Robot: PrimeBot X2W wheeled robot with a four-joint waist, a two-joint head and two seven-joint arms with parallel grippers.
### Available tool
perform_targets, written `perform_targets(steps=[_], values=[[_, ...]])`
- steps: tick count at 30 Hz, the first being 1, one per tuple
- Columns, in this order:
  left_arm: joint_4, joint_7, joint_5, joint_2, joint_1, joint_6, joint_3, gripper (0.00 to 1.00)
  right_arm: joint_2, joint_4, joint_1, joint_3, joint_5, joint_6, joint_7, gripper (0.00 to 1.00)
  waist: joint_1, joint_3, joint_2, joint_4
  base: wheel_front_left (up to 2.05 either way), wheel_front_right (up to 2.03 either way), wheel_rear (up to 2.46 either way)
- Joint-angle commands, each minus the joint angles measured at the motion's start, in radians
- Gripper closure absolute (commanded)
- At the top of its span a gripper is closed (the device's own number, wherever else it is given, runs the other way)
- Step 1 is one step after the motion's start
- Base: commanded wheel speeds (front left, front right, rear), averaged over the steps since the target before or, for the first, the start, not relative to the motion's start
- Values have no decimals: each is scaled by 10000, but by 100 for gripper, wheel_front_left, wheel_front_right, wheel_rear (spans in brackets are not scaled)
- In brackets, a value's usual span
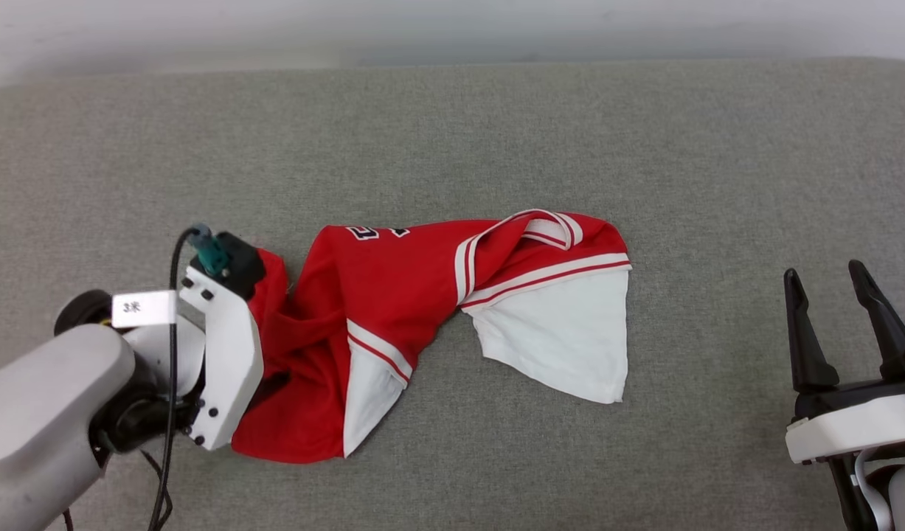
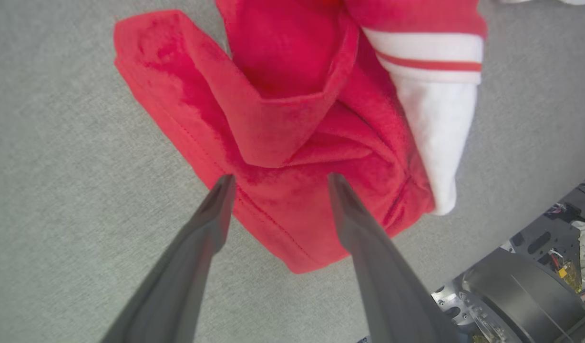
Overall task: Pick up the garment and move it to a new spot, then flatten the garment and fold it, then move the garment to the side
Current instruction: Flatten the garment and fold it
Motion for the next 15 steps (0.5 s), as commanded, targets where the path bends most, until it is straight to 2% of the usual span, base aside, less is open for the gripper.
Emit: perform_targets(steps=[1, 7, 15], values=[[182, 78, 66, -69, 122, -97, -116, 0, -29, 3, -124, 11, -49, -11, -24, 0, -1, 105, -1, -57, 0, 0, 0], [1146, 362, 292, -525, 378, -449, -709, 0, -60, 54, -312, 57, -65, -11, -71, 0, -1, 344, -1, -137, 0, 0, 0], [2413, 226, 607, -1291, 733, -858, -1318, 0, -25, 180, -459, 181, -131, -11, -102, 0, -1, 448, -1, -216, 0, 0, 0]])
